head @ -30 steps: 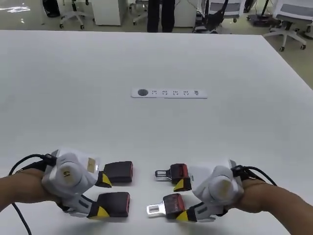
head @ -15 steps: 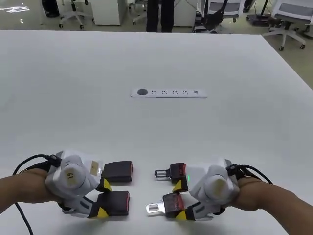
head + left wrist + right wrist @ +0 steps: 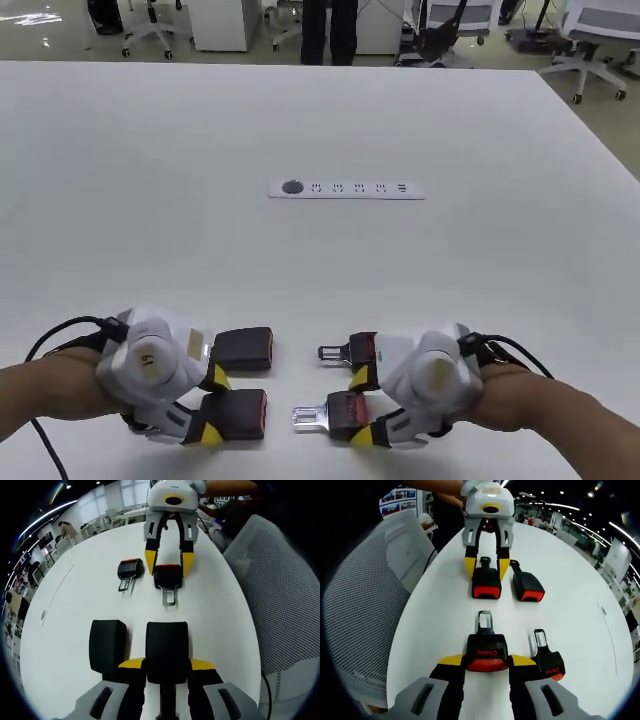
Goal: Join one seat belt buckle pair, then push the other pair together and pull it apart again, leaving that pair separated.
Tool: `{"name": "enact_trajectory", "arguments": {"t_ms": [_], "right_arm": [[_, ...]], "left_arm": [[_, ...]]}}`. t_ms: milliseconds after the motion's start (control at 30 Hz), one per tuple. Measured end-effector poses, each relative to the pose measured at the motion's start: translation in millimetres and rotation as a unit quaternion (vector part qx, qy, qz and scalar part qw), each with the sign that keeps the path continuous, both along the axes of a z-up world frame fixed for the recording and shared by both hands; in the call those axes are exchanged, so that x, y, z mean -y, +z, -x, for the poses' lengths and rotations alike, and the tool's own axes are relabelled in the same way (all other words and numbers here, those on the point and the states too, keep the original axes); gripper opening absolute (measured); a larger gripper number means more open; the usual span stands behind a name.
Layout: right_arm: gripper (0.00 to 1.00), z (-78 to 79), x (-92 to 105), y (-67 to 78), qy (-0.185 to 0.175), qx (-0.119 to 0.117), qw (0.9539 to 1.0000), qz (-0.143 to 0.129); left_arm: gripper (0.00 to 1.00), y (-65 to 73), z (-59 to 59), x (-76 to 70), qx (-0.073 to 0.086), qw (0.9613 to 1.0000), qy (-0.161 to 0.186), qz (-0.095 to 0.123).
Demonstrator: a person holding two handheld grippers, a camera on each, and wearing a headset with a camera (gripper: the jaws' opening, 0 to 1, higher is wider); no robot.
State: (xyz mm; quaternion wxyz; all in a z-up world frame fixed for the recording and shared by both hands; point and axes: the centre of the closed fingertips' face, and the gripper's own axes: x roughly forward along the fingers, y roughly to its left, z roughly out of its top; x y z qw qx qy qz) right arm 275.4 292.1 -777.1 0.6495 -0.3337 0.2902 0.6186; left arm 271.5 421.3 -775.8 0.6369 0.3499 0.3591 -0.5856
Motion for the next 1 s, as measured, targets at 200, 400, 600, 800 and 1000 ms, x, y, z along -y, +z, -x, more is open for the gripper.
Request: {"name": "enact_trajectory", "arguments": {"t_ms": [200,400,600,800,1000], "right_arm": [[0.31,1.4,-4.2,0.6,-0.003,-0.001,1.0,-0.003],[0.31,1.5,-9.7,1.6,-0.005,0.001,1.0,-0.005],[0.31,1.0,-16.0,3.6,-0.002,0.0,1.0,-0.007],[0.31,1.2,-22.6,5.1,-0.003,-0.002,0.9999,-0.009],[0.31,-1.4,-26.4,3.1,-0.006,-0.005,0.9999,-0.013]], "left_arm": [[0.33,-1.1,-0.6,-1.0,0.001,1.0,-0.007,-0.005],[0.33,-2.9,-1.2,-2.9,-0.002,0.9999,-0.007,-0.007],[0.33,-3.3,-0.8,-2.6,-0.006,0.9999,-0.005,-0.009],[0.33,-3.5,-0.8,-1.7,-0.009,0.9999,-0.004,-0.01],[0.33,-4.7,-1.7,-2.9,-0.011,0.9999,-0.001,-0.011]]}}
